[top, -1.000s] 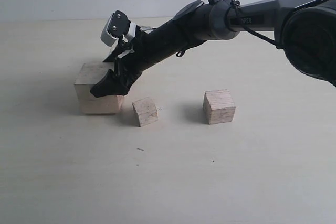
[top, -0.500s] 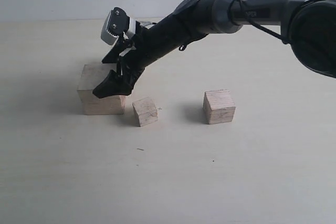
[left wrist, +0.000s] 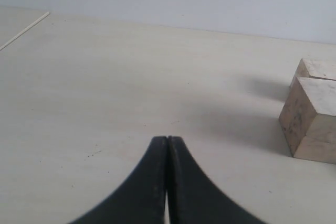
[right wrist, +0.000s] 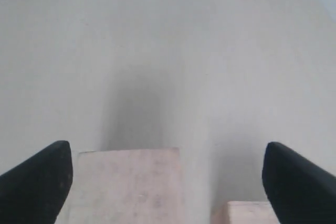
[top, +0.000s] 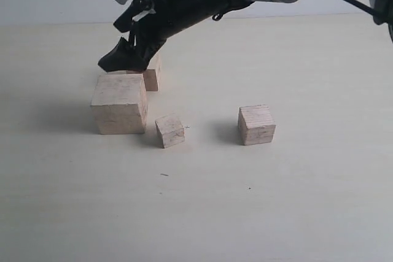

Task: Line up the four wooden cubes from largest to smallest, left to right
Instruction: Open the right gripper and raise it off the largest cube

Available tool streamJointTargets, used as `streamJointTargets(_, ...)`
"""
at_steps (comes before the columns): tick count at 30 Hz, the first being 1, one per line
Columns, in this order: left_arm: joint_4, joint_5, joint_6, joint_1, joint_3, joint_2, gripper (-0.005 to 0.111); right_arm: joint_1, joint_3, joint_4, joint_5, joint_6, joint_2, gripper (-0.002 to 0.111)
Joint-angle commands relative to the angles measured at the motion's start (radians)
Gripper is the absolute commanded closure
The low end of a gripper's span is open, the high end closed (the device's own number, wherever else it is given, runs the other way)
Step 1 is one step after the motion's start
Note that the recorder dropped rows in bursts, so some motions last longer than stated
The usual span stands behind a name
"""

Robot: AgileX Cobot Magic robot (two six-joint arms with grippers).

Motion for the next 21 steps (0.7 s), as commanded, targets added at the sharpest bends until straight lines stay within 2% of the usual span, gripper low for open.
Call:
streamJointTargets(1, 0.000, -0.012, -0.002, -0.007, 0.001, -0.006, 0.107, -0.037, -0.003, -0.067, -0.127, -0.005, -0.019, 0.016)
streamJointTargets(11, 0.000, -0.012, -0.002, -0.007, 0.001, -0.006, 0.107, -0.160, -0.003, -0.049, -0.127, -0.009, -0.001, 0.016)
streamJointTargets(21, 0.000, -0.012, -0.002, -0.007, 0.001, -0.006, 0.107, -0.182, -0.005, 0.273, -0.016, -0.305, 0.091, 0.016)
